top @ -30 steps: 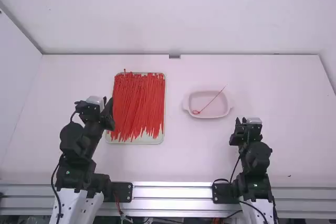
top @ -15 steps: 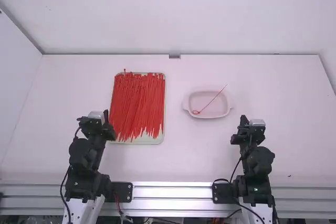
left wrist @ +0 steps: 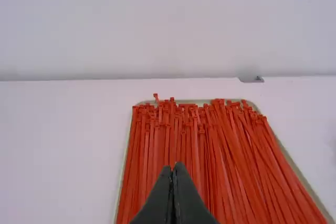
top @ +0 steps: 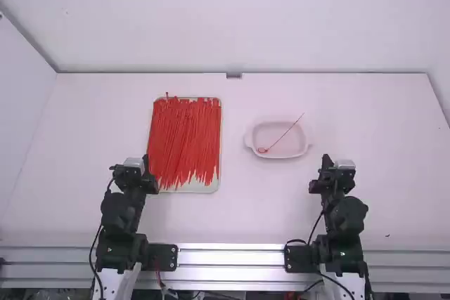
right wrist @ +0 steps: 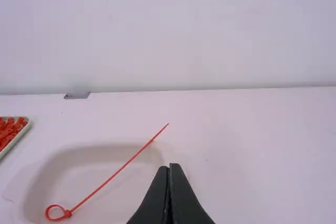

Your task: Fasten the cable tie

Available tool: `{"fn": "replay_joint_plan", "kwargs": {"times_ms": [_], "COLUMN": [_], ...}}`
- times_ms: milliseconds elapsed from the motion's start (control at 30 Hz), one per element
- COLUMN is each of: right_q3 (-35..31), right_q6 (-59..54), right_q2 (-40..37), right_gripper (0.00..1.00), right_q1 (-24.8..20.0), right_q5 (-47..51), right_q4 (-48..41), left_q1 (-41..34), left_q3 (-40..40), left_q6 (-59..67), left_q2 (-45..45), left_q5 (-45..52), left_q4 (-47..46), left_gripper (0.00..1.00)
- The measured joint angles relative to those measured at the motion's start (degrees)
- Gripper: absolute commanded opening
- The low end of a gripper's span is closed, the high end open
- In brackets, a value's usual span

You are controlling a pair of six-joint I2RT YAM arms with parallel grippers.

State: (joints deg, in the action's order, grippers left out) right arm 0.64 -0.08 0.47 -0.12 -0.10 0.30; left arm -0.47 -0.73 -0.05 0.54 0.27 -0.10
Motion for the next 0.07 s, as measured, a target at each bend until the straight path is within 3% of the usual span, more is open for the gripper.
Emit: {"fn": "replay_joint_plan", "kwargs": {"times_ms": [67], "right_q3": [0.0], "right_q6": [-0.2], "right_q2": [0.0], "right_gripper": [0.00], "right_q1": [0.0], "right_q5": [-0.1], "right_q4": [0.0], "left_q1": [0.0], "left_q3": [0.0], "left_q6": [0.0], "left_q2": [0.0], "left_q5": [0.0], "left_q4": [0.0], "left_gripper": [0.00]}}
